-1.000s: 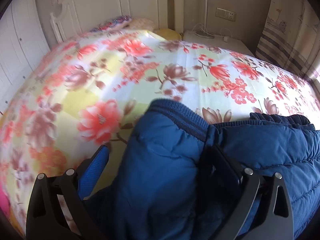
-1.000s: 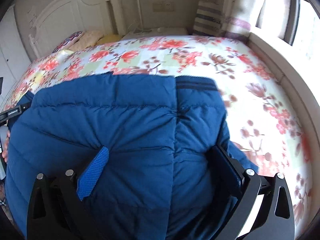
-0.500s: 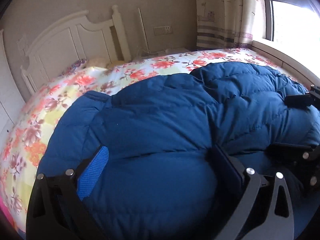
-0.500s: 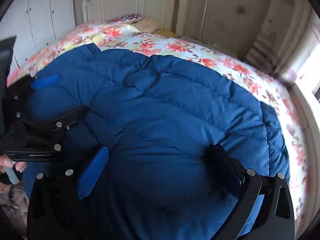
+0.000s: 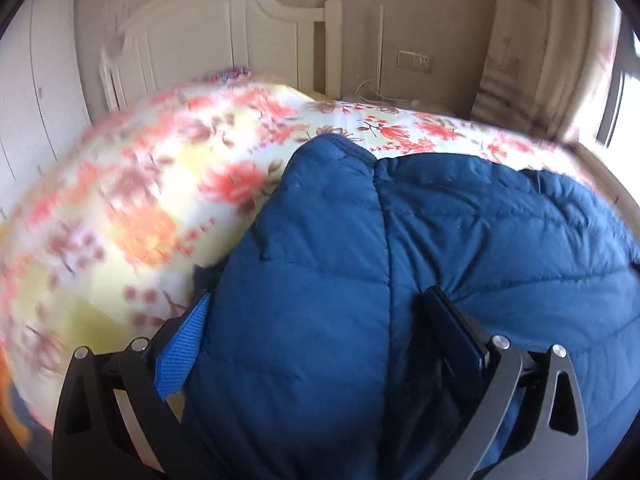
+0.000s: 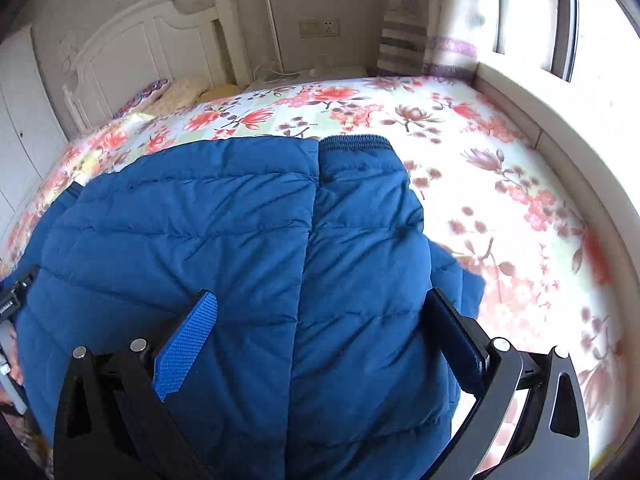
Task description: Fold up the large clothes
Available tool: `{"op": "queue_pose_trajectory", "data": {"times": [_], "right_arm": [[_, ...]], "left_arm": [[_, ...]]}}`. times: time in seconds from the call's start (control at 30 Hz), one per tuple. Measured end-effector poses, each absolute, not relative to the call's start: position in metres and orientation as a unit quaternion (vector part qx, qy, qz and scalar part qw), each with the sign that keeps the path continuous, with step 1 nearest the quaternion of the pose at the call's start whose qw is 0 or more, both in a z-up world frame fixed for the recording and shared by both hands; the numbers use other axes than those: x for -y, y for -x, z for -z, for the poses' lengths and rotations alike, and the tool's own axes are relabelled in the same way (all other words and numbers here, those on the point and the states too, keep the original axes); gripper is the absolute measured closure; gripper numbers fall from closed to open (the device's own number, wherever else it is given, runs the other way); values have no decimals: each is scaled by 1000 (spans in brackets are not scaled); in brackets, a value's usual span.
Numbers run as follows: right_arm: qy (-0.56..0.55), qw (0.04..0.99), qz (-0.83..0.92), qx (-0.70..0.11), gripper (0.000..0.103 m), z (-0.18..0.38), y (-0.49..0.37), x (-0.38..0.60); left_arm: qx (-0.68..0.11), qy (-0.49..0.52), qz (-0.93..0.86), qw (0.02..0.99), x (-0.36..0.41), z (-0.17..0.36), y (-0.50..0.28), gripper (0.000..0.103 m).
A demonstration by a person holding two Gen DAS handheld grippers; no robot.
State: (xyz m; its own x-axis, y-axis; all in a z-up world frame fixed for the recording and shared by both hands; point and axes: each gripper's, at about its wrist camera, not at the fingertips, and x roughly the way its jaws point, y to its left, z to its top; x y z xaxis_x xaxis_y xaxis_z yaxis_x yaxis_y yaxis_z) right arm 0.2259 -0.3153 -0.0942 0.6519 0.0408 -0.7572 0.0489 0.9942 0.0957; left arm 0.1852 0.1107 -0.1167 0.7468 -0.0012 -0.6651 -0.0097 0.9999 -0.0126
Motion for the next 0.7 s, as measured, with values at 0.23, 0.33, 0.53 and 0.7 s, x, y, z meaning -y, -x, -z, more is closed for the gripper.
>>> {"op": "queue_pose_trajectory", "data": {"times": [0.23,0.33,0.53,0.7], "right_arm": [[-49,907,3,-418,5,96,-228,310],[-27,913,23,-407,5,86,-215,297],[58,943,-56,-324,5,40,-162,231],[130,914,-146,-356,5,68,-150,160]], "left_arm": [[-346,-20,-16,938,-100,117,-183,2],[-347,-19,-16,938,-104,116,-179,2],[-311,-29,15,950,-77,78,-133,2],[-320,-109,65,939,-17,93,-113,2]]}}
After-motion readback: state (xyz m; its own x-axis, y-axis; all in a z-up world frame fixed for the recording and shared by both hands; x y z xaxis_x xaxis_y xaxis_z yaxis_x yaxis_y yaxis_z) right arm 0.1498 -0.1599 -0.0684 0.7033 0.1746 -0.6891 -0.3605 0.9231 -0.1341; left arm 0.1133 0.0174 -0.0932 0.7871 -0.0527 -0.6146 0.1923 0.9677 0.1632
